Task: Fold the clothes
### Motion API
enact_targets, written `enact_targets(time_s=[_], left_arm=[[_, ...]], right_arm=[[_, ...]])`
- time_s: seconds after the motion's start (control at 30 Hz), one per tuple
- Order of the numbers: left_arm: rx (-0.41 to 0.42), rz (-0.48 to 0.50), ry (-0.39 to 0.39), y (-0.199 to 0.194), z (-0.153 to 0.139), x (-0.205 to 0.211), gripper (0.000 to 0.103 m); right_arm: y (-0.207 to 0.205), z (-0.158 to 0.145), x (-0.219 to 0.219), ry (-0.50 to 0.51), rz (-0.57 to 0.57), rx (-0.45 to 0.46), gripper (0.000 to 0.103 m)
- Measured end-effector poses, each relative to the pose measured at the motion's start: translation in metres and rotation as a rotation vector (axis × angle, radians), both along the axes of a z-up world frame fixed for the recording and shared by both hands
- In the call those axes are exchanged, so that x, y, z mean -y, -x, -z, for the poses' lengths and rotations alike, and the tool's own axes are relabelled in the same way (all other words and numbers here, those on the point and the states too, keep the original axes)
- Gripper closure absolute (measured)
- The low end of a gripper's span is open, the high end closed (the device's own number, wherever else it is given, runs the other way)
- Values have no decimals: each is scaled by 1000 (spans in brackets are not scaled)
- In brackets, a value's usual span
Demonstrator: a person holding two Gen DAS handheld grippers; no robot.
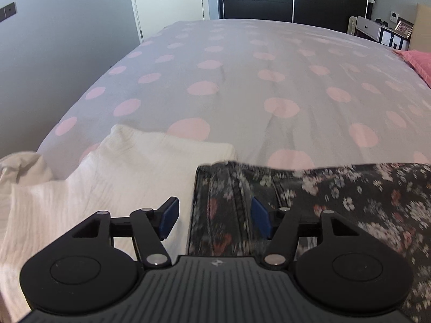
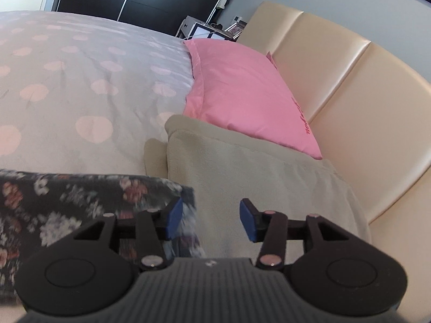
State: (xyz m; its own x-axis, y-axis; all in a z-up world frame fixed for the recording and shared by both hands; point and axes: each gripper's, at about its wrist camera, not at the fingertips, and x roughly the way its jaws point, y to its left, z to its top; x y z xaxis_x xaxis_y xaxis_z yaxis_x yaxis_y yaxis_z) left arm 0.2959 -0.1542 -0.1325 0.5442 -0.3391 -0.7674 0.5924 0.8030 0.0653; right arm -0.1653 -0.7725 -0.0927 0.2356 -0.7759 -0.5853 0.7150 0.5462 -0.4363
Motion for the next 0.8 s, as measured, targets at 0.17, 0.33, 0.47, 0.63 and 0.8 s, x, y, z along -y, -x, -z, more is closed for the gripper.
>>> enact_targets(time_s=[0.17,0.33,0.47,0.63,0.8], left_arm=[[-56,78,4,37,-9,-27,45],[-99,150,-39,82,-6,-42,45],[-147,154,-83,103,8,-62,45],[-172,147,-175,122,31,-86,46],[-226,102,-118,120,32,-106,68]], right_arm=[[36,-6,-30,-86,-20,39,52],[82,-4,-69,-199,-26,72,52],[125,-2,-97,-304,6,121,52],[173,3,-119,-372,66,176,52],[200,16,-123,-407,144,182,52]])
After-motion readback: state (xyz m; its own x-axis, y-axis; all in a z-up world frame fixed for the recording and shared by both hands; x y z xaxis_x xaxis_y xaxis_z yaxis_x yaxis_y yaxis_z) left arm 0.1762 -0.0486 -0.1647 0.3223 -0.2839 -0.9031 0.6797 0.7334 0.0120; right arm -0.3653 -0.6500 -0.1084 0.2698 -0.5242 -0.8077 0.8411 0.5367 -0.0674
